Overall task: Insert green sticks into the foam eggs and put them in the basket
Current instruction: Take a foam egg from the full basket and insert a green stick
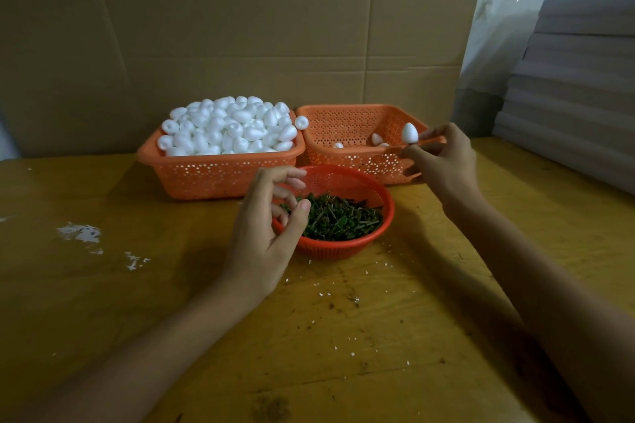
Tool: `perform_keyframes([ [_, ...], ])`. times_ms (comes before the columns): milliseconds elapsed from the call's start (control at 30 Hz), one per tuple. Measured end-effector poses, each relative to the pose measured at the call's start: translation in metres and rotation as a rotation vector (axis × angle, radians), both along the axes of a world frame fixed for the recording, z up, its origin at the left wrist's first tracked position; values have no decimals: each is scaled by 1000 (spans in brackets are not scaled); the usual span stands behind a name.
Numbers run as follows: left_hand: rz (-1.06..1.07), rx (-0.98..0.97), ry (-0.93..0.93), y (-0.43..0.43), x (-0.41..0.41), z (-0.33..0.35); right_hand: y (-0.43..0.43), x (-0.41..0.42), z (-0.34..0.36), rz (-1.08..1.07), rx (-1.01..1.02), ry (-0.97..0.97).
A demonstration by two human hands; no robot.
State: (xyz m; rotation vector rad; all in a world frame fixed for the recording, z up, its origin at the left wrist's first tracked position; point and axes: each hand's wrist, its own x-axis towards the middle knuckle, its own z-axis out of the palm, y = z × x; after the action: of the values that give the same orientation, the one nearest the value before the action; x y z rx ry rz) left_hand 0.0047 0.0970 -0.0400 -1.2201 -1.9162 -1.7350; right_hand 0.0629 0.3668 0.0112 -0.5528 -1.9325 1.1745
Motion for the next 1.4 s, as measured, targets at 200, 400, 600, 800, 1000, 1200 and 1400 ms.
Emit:
perform_keyframes([
  [200, 7, -8, 15, 1, 0, 1, 0, -8, 0, -6, -6, -7],
  [400, 13, -11, 23, 1, -1, 0, 5, -13, -3, -1, 23, -3],
  [600, 10, -22, 24, 0, -1, 0, 11, -13, -2, 18, 34, 19],
  [800, 7, -25, 35, 1, -1, 0, -18, 4, 5, 124, 233, 25],
  [1000, 16, -26, 45, 1, 1, 1, -78, 10, 3, 628, 797, -606],
  [1200, 30, -46, 45, 0, 1, 1, -89, 13, -3, 564, 958, -741],
  [1400, 38, -52, 74, 0, 1, 2, -87, 10, -3, 578, 946, -803],
])
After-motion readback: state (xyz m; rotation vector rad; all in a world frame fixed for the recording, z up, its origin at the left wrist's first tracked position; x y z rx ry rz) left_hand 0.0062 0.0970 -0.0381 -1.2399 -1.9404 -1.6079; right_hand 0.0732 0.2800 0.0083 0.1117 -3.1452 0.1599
